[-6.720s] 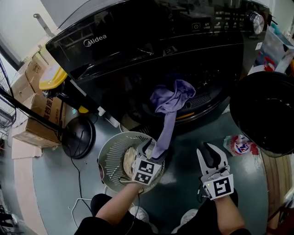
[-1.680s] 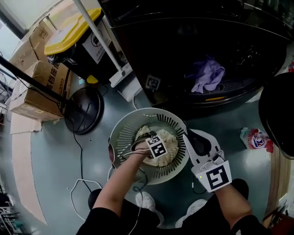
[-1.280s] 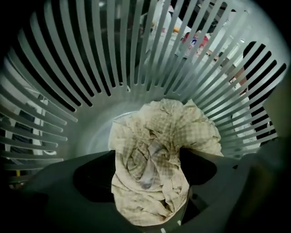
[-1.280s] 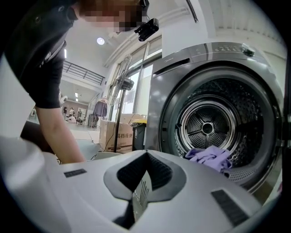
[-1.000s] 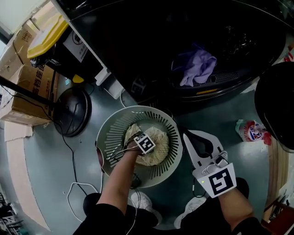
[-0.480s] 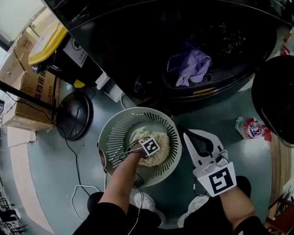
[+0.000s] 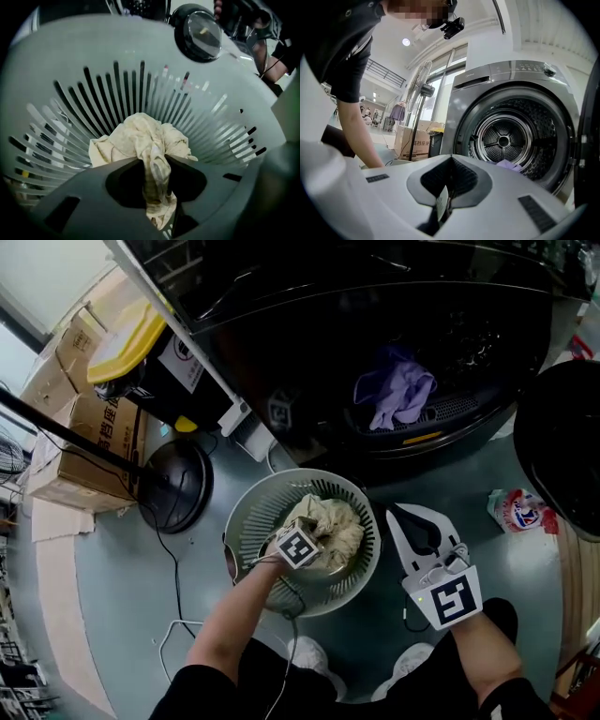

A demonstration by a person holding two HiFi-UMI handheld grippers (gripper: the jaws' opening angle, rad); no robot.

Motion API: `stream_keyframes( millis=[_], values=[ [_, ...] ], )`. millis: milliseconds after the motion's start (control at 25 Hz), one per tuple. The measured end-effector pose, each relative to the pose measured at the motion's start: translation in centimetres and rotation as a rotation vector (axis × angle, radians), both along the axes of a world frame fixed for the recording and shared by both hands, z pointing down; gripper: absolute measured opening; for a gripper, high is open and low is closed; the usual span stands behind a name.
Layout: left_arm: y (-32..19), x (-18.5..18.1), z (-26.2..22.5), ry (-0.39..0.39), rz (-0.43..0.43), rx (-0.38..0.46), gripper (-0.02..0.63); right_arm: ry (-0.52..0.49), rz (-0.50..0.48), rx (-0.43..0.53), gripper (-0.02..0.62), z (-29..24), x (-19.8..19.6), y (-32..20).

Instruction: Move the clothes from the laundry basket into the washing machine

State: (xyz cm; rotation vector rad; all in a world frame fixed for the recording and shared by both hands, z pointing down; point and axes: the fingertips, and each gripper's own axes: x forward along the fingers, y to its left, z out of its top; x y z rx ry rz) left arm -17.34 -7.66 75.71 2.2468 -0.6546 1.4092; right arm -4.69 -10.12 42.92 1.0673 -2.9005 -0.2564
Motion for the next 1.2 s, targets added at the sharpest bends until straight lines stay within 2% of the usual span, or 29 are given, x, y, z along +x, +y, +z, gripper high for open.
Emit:
stream_keyframes(
  millis=[360, 760, 1000, 1200],
  values=[
    [-1.0, -0.2, -12.2, 0.132, -0.092, 0.263, 0.115, -0.032, 0.065, 0.025, 0.009, -2.2, 2.2, -1.0],
    [-1.0, 3.3, -23.2, 0.32, -0.184, 0.483, 0.114, -0.028, 0.163, 0.018, 0.009, -4.3, 7.1, -1.6],
    [-1.2, 5.6, -29.7, 0.427, -0.204, 0.624, 0.114, -0.027, 0.22, 0.03, 0.009, -5.1, 10.4, -1.6],
    [-2.9, 8.3, -35.9, 0.521, -0.208, 0.776, 0.114, -0.026, 0.256, 0.031, 0.009, -5.2, 12.5, -1.5]
  ],
)
